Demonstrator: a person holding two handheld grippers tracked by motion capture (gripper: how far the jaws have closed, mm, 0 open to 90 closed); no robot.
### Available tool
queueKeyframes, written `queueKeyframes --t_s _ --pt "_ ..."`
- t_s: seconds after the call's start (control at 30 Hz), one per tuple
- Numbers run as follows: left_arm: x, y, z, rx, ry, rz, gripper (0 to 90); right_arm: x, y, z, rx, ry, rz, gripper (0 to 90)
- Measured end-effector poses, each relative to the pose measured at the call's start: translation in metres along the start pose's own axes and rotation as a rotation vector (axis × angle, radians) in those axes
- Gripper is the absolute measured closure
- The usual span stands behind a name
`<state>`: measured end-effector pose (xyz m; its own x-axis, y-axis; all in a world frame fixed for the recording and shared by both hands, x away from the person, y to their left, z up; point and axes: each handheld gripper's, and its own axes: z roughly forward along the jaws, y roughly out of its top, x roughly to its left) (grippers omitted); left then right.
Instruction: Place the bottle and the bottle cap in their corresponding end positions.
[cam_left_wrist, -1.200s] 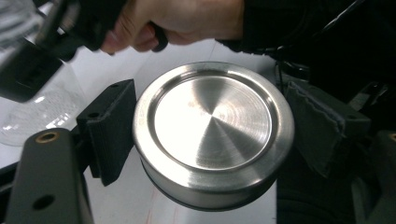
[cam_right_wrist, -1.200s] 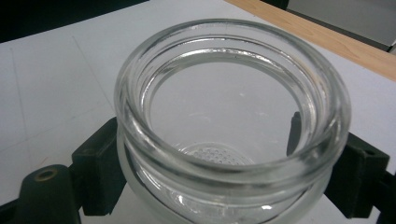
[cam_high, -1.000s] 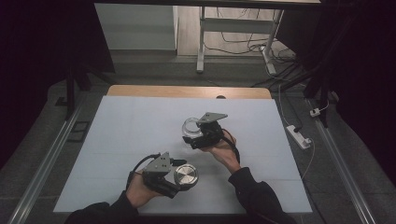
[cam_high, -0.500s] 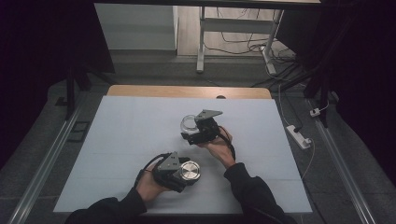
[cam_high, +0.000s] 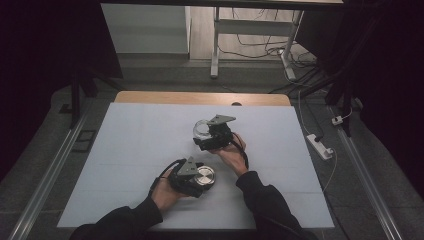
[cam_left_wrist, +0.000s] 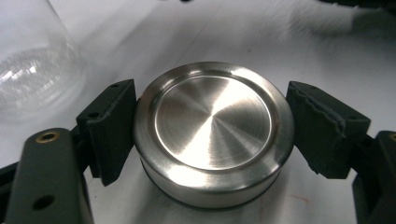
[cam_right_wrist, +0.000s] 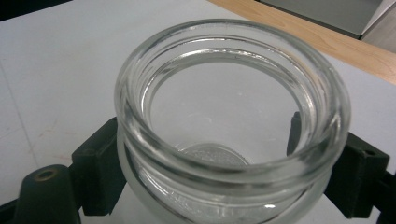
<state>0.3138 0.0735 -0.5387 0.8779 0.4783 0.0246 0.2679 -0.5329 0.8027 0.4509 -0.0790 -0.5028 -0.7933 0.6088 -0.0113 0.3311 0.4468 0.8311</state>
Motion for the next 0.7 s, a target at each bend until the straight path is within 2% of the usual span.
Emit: queueKeyframes --t_s 0.13,0.3,0.37,0.53,0.7 --pt "-0.001 0.001 0.004 0.053 0.006 0.003 20.7 0.000 -0.004 0.006 0.020 -0.017 -0.025 15.0" --pt "0.000 0.002 0.007 0.123 0.001 0.003 20.5 0.000 -0.006 0.006 0.005 -0.017 -0.031 14.7" --pt "0.003 0.002 0.008 0.129 -0.012 -0.022 20.3 -0.001 -0.006 0.006 0.014 -0.014 -0.026 14.4" --pt "0.002 0.002 0.007 0.119 -0.002 -0.035 17.8 0.001 -0.003 0.005 0.042 -0.001 -0.029 9.7" --pt "0.010 0.000 -0.001 0.098 -0.048 -0.110 10.8 0.001 -0.003 0.002 0.053 0.011 -0.029 3.9"
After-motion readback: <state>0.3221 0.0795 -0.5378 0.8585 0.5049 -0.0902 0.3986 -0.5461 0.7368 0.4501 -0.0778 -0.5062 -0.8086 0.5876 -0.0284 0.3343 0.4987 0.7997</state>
